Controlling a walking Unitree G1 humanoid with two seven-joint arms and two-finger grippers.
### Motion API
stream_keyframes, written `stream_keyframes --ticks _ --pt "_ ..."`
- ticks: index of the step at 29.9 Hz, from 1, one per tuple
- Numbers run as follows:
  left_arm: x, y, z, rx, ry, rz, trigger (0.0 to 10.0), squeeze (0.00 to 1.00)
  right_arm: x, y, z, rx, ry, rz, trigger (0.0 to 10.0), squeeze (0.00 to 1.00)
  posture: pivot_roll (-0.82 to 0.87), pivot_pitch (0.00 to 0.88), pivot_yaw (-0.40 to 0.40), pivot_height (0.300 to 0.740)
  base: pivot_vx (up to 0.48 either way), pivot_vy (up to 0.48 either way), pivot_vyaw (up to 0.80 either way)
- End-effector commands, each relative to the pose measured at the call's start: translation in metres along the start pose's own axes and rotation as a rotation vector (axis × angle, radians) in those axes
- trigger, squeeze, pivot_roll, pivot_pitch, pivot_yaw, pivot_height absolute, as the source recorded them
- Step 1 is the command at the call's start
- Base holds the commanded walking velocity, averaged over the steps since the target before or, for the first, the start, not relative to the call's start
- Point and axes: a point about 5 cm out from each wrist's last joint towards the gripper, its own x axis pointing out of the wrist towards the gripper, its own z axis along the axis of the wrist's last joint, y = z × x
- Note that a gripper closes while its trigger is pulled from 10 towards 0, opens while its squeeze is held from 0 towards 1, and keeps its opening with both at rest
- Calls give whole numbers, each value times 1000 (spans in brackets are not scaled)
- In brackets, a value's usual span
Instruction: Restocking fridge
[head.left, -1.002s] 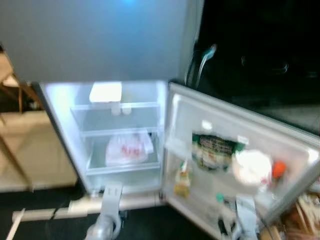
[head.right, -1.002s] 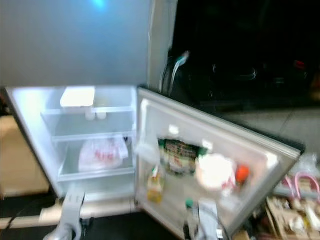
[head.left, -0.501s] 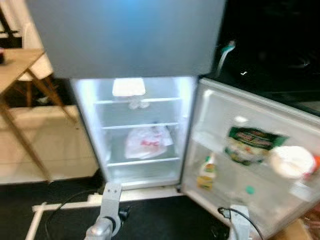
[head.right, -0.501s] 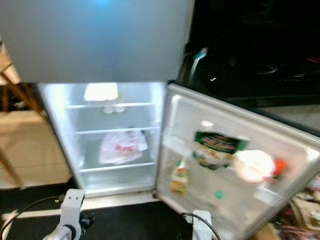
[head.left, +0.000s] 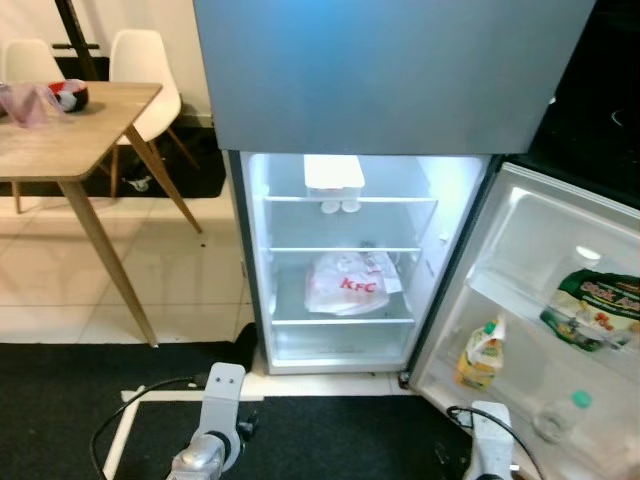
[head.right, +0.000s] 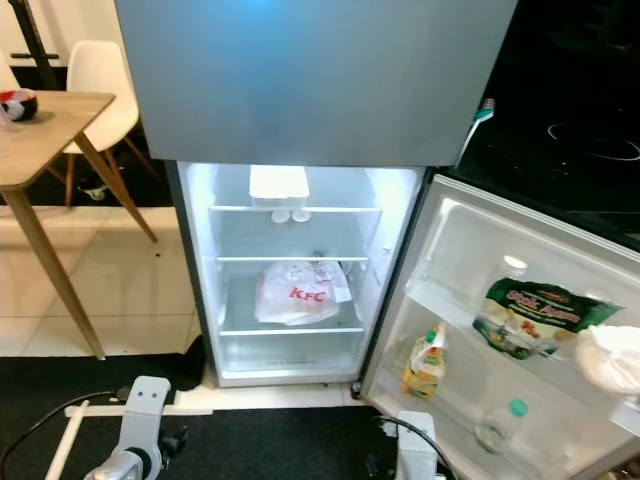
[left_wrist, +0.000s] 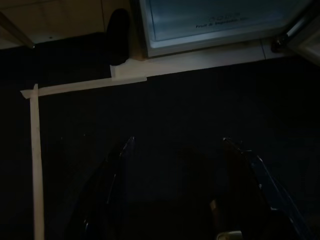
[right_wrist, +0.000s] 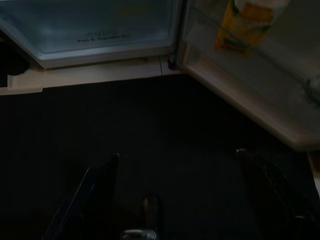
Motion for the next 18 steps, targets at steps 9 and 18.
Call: stream_keyframes --ticks 9,18 --pt "-1 -1 -8 -3 36 -10 10000 0 1 -4 3 16 -3 -12 10000 0 14 0 -27 738 0 -480 0" --pt "-1 4 0 3 -11 51 10000 0 -1 -7 -5 18 11 -13 10000 0 12 0 -27 738 0 -53 0"
